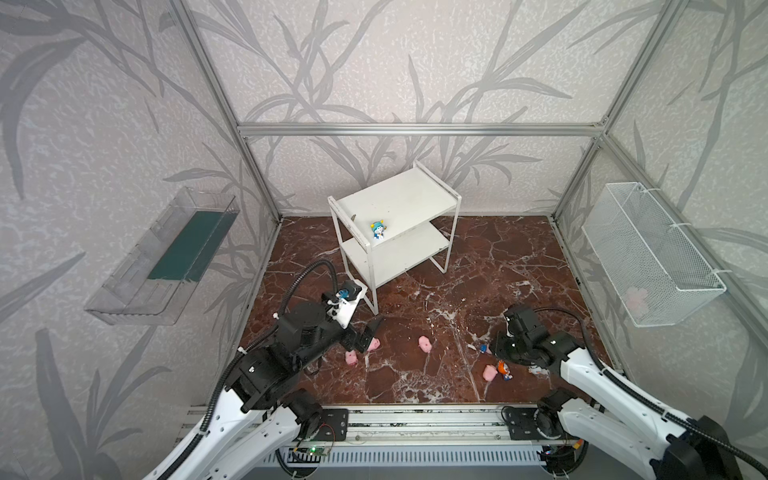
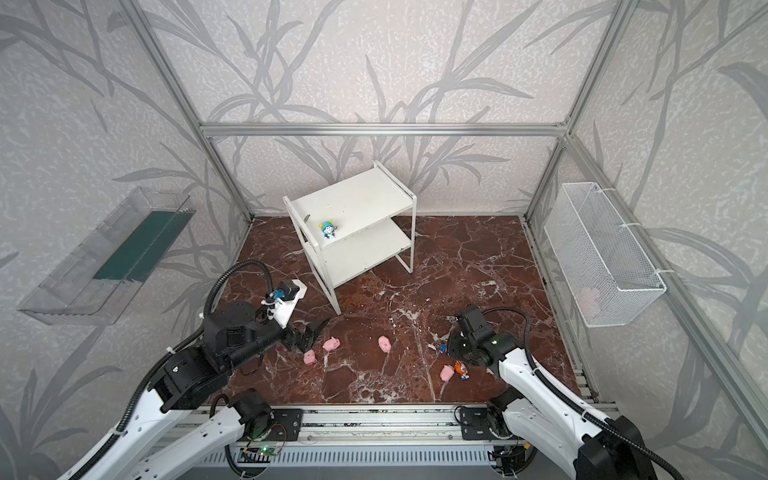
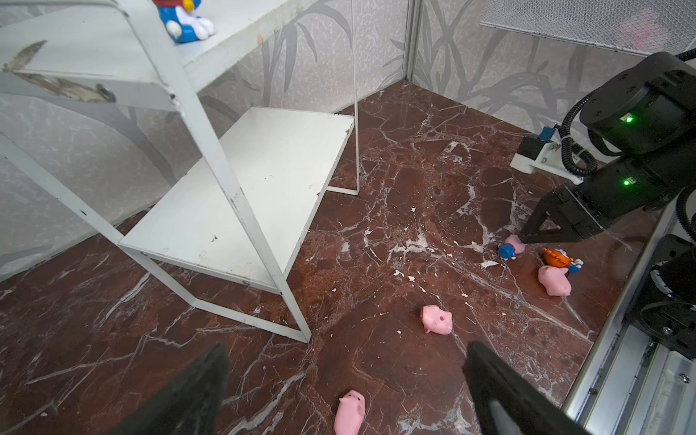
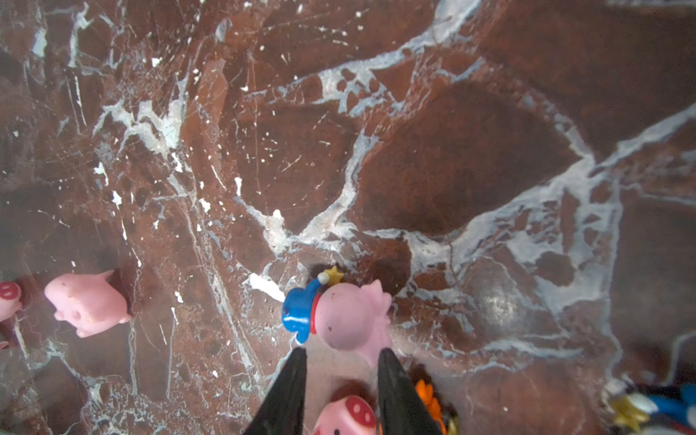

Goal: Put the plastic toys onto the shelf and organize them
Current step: 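Withdraw the right gripper to the toy cluster near the robot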

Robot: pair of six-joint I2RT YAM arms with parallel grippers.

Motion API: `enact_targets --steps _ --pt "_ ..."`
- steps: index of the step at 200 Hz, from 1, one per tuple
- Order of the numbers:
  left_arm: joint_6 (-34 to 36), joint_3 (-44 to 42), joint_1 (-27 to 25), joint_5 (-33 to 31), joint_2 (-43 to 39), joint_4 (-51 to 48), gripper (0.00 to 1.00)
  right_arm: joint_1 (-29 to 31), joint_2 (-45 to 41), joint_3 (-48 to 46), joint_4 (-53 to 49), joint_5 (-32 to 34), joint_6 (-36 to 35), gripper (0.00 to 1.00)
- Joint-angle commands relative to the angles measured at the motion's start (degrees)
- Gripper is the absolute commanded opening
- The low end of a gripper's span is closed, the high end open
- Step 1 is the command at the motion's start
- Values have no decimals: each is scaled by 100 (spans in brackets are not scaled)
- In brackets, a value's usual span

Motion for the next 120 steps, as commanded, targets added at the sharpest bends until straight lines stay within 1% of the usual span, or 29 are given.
enact_targets --steps 1,28,62,91,120 --pt "143 -46 -30 92 25 -57 99 -198 -29 -138 351 -473 148 33" --pt "144 -38 -29 54 43 -84 99 -330 25 -240 479 -595 182 38" --pt "152 -40 -29 38 52 -84 99 -337 206 -258 795 -665 136 42" --pt "152 -36 -33 32 90 -84 99 -337 640 -226 1302 -876 96 43" --pt "160 -27 -29 23 121 -92 99 -337 1302 74 1620 -1150 -201 44"
